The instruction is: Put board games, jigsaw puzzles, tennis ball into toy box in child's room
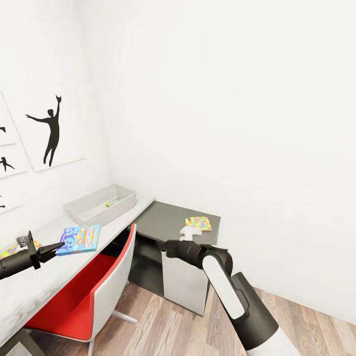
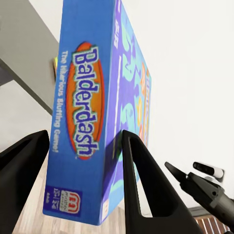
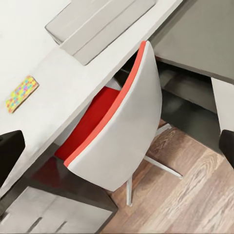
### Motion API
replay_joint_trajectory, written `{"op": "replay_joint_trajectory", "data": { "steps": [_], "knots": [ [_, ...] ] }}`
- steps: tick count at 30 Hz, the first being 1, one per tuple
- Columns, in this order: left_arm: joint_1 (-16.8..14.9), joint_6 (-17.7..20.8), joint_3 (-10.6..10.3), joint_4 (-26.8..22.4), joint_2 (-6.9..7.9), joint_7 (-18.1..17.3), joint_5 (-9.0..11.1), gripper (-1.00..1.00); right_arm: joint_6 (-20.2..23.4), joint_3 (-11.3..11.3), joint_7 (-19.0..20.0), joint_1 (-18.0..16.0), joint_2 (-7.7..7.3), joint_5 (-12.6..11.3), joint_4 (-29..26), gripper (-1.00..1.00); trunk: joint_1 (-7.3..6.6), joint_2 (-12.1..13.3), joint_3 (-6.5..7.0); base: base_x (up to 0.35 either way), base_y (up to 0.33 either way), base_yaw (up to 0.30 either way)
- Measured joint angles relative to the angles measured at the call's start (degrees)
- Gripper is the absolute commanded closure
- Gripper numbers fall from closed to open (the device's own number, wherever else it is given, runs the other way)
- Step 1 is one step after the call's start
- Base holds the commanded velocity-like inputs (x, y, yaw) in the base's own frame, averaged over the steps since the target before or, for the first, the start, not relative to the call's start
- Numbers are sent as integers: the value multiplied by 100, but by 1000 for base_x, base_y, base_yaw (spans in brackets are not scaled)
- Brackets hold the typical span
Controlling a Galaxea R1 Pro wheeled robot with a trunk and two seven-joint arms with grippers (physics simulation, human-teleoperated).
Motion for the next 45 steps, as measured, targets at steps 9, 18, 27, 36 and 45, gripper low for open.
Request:
{"op": "replay_joint_trajectory", "data": {
  "steps": [9, 18, 27, 36, 45],
  "knots": [
    [1, -4, 2, -1, 1, 0, 4, 100, -38, 13, -20, 3, 31, -73, 8, -100, 0, 0, 0, 0, 0, 32],
    [2, -6, 1, 0, 2, 6, 3, 100, -56, 32, -21, 4, 69, -69, 30, -100, -1, 0, 0, 30, -45, 261],
    [2, -4, 1, 0, 1, 10, 9, 100, -57, 42, -16, 2, 75, -62, 44, -100, -1, 0, 0, 134, -147, 290],
    [2, -5, 0, 0, -1, 9, 5, 100, -57, 46, -14, 4, 76, -39, 44, -100, -3, -1, 0, 227, -136, 291],
    [2, -7, -7, 0, -5, 9, 3, 100, -57, 47, -14, 5, 77, -36, 44, -100, -3, 0, 0, 319, -8, 291]
  ]
}}
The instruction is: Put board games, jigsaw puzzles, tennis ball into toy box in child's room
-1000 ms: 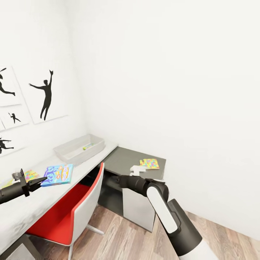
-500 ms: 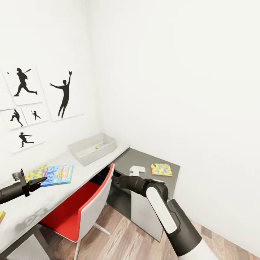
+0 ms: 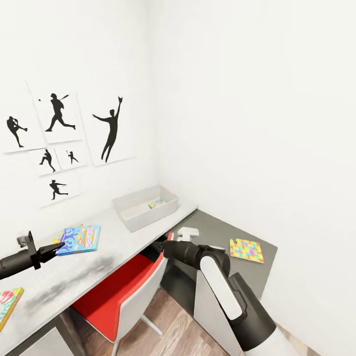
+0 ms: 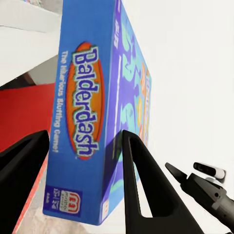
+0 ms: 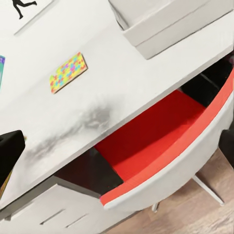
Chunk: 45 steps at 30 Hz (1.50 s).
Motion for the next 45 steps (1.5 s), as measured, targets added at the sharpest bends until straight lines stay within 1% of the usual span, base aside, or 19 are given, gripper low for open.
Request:
{"op": "replay_joint_trajectory", "data": {
  "steps": [8, 10, 11, 14, 20, 27, 36, 41, 45],
  "knots": [
    [1, -5, -3, 1, 1, 1, -2, 100, -5, 0, -1, -1, -1, 1, 0, -100, 1, 0, 0, 270, -76, 276],
    [0, 0, -1, 0, 0, 1, 0, 100, -9, 0, -1, -2, -3, -8, -5, -100, 1, 0, 0, 180, -106, 73],
    [0, -6, -3, 1, -1, 1, -1, 100, -113, 2, -17, -4, -2, 0, -9, -100, 2, 1, 0, 133, -102, 16],
    [-1, -2, 5, 1, 3, 1, 4, 100, -192, 1, -6, -5, -3, -24, -2, -100, 2, 0, 0, 103, -87, 6],
    [2, -5, 1, -1, -1, 0, 6, 100, -218, 7, -1, -3, -4, -14, 0, -100, 2, 0, 0, 100, -27, 81],
    [3, -8, -1, 0, -5, 0, 2, 100, -219, 11, -3, -3, -2, 5, 0, -100, 2, 0, 0, 196, -2, 267],
    [2, -9, -3, 0, -3, 0, -1, 100, -219, 9, -5, -4, -2, 9, 0, -100, 1, 0, 0, 78, 0, 288],
    [2, -11, -8, 0, -13, 0, -3, 100, -219, 6, 5, -1, -15, -19, 0, -100, 0, 0, 0, 270, 0, 276],
    [3, -11, -4, 1, -5, 0, -7, 100, -219, 5, 7, -4, -16, -31, 0, -100, 0, 0, 0, 271, 0, 91]
  ]
}}
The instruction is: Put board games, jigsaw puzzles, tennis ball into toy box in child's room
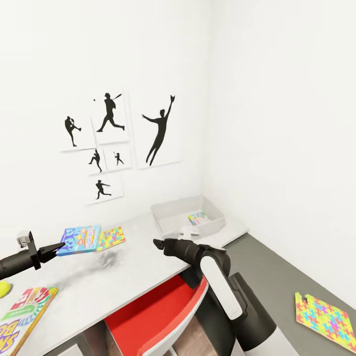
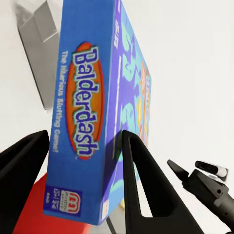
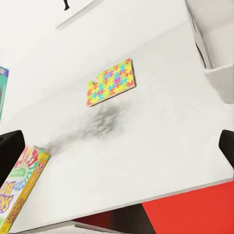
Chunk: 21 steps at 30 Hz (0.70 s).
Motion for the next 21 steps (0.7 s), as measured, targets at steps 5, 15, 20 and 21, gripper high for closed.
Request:
{"op": "replay_joint_trajectory", "data": {
  "steps": [5, 15, 20, 21],
  "knots": [
    [3, 6, 5, -1, -2, -2, 12, 100, 0, -6, 0, 2, -23, -14, 0, -100, 2, -1, 0, 82, -19, 16],
    [4, 4, 4, 0, 2, 0, 8, 100, 8, -9, 7, 4, -25, -21, -1, -100, 1, 1, -24, 111, -92, -44],
    [2, 3, 3, 0, 3, 0, 4, 100, 7, -9, 9, 3, -23, -21, 0, -100, 0, 2, -29, 224, 57, -14],
    [3, 2, 3, 0, 3, 0, 2, 100, 6, -9, 9, 2, -23, -21, 0, -100, 0, 2, -29, 206, 15, -3]
  ]
}}
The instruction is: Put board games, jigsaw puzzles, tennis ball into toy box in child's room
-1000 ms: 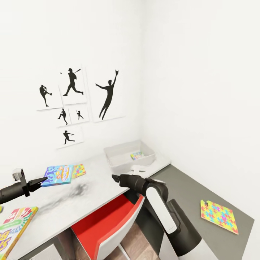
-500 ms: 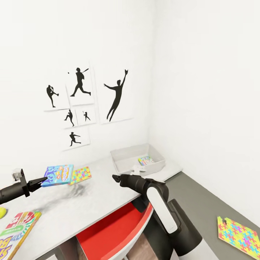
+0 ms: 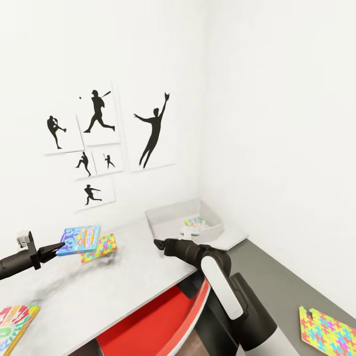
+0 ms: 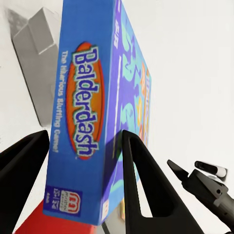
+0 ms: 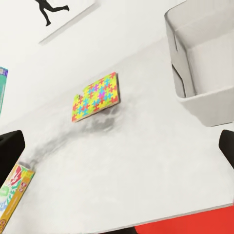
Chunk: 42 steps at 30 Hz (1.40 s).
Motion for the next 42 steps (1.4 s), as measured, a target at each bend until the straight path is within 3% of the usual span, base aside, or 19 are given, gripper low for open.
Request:
{"op": "replay_joint_trajectory", "data": {
  "steps": [42],
  "knots": [
    [2, 4, 3, -1, 0, -6, 10, 100, -4, 4, 0, 3, 10, 21, 0, -100, 2, 0, 0, 124, 5, -21]
  ]
}}
